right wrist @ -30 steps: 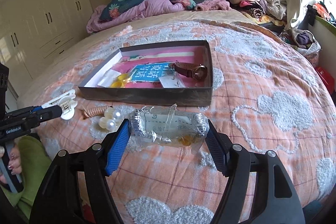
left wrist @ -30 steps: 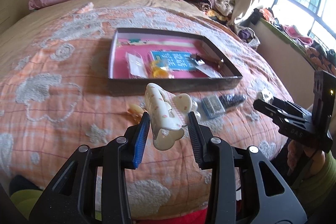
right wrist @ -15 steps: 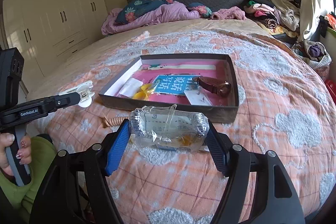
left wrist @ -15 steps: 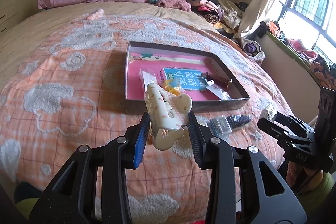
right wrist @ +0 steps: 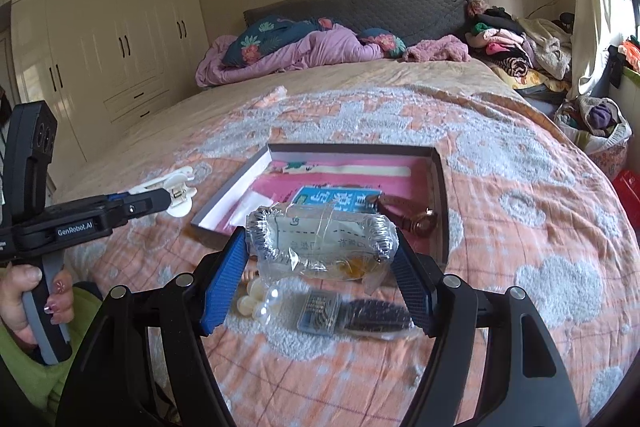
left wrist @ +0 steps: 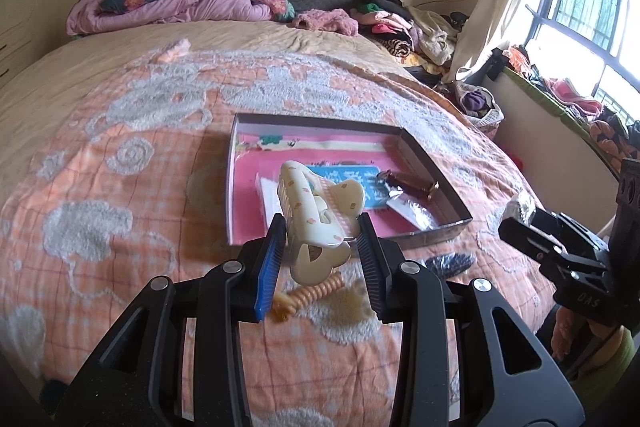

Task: Organize jewelry
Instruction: 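Carry the hair claw into the grey box with left tool while right tool carries the clear bag there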

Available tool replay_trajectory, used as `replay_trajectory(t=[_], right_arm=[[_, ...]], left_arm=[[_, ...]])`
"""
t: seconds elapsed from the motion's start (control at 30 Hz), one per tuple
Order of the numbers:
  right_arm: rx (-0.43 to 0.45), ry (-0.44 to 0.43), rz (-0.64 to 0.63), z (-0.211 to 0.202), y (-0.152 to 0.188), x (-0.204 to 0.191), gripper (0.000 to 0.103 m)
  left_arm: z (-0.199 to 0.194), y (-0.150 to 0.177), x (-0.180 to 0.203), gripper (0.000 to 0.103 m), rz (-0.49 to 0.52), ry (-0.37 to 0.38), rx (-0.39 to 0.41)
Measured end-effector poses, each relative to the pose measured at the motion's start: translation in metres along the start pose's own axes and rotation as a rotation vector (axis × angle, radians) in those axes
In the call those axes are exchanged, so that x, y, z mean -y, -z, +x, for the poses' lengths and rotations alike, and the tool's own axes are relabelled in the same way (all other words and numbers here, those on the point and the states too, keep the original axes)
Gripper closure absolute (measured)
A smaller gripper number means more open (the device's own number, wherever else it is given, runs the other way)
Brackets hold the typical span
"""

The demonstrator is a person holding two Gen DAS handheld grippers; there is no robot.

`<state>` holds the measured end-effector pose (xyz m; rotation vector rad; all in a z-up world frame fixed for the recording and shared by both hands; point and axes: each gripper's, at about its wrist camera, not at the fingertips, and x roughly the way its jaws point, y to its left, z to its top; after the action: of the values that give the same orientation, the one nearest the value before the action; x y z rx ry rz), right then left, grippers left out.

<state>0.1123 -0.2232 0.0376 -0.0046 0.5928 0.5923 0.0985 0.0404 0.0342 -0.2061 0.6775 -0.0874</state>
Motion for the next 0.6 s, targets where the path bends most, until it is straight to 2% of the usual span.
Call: replay_trajectory(t=[0.27,0.6], right_arm=[[0.048,0.031,0.018,0.005,-0.029,0.008,0.034],[0.066,0.058,0.035,0.02,-0.045,0.017,0.034]], left_arm=[[0.013,-0.022,0.006,0.076,0.018,0.0,0.019],[0.035,-0.038,0.012,0.076,0.04,-0.012,0.027]])
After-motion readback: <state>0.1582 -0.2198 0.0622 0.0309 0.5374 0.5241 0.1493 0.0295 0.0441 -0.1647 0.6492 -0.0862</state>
